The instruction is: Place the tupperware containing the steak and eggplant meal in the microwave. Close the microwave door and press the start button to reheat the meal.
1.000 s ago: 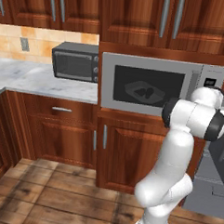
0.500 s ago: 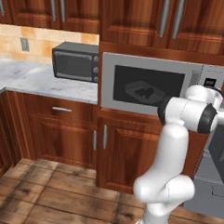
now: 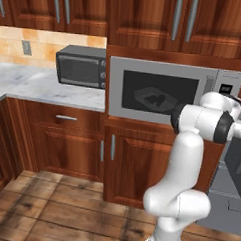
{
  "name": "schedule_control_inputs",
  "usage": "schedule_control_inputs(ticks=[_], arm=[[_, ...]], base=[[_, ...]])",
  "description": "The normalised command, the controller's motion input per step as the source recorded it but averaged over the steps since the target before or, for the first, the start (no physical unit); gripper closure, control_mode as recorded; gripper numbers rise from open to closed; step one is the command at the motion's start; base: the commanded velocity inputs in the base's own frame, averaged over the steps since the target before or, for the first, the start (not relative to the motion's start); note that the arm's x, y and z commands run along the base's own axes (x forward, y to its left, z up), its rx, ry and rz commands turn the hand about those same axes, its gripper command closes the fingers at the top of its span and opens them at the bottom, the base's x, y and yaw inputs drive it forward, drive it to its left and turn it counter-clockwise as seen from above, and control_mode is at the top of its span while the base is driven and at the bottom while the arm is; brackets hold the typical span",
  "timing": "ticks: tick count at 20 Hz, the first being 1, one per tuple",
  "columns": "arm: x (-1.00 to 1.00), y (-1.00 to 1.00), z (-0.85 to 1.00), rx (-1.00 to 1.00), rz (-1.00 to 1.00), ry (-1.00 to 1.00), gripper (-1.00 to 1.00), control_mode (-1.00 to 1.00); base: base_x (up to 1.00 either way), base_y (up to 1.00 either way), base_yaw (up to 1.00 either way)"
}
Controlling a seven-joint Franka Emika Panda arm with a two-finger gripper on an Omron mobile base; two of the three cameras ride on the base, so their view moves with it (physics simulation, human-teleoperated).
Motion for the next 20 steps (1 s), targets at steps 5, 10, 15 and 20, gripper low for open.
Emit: schedule_control_inputs(ticks=[5, 10, 15, 20], arm=[[0.67, 0.36, 0.01, -0.04, -0.13, 0.0, 1.0, -1.0], [0.52, 0.54, 0.1, -0.09, -0.14, 0.0, 1.0, -1.0], [0.54, 0.56, 0.0, -0.09, -0.15, -0.01, 1.0, -1.0], [0.68, 0.09, -0.3, -0.01, -0.07, -0.14, 1.0, -1.0]], base=[[0.0, 0.0, 0.0], [0.0, 0.0, 0.0], [0.0, 0.0, 0.0], [0.0, 0.0, 0.0]])
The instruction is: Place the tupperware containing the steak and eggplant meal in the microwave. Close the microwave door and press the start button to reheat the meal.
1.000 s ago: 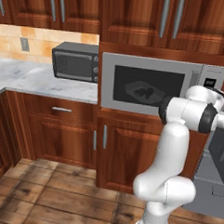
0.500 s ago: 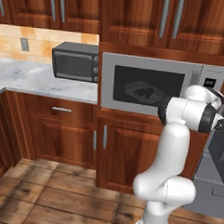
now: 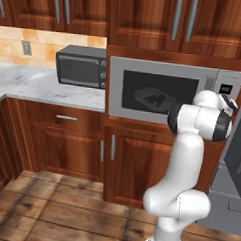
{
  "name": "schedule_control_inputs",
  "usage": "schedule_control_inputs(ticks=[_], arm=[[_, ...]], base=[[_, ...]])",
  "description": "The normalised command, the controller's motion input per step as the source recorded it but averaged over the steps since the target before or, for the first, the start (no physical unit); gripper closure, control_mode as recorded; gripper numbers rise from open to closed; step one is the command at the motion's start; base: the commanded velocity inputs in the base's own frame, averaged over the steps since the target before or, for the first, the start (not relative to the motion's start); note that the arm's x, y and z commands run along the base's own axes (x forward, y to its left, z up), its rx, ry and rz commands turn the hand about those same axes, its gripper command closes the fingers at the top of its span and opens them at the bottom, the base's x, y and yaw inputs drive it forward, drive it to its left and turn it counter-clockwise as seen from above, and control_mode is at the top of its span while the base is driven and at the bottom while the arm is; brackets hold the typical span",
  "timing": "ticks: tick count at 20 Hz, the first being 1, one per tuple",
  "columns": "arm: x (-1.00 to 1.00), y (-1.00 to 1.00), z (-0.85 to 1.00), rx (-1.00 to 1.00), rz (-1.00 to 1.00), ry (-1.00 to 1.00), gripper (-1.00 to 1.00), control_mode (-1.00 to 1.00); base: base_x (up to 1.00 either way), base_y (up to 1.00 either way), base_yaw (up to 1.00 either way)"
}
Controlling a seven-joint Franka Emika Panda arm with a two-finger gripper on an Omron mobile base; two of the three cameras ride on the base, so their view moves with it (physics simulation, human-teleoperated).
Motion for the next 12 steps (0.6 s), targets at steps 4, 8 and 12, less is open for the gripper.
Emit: schedule_control_inputs(ticks=[4, 8, 12], arm=[[0.66, -0.11, -0.51, 0.0, 0.0, -0.23, 1.0, -1.0], [0.68, -0.48, -0.28, 0.05, 0.07, -0.19, 1.0, -1.0], [0.52, -0.88, -0.37, 0.15, 0.23, -0.19, 1.0, -1.0]], base=[[0.0, 0.0, 0.0], [0.0, 0.0, 0.0], [0.0, 0.0, 0.0]])
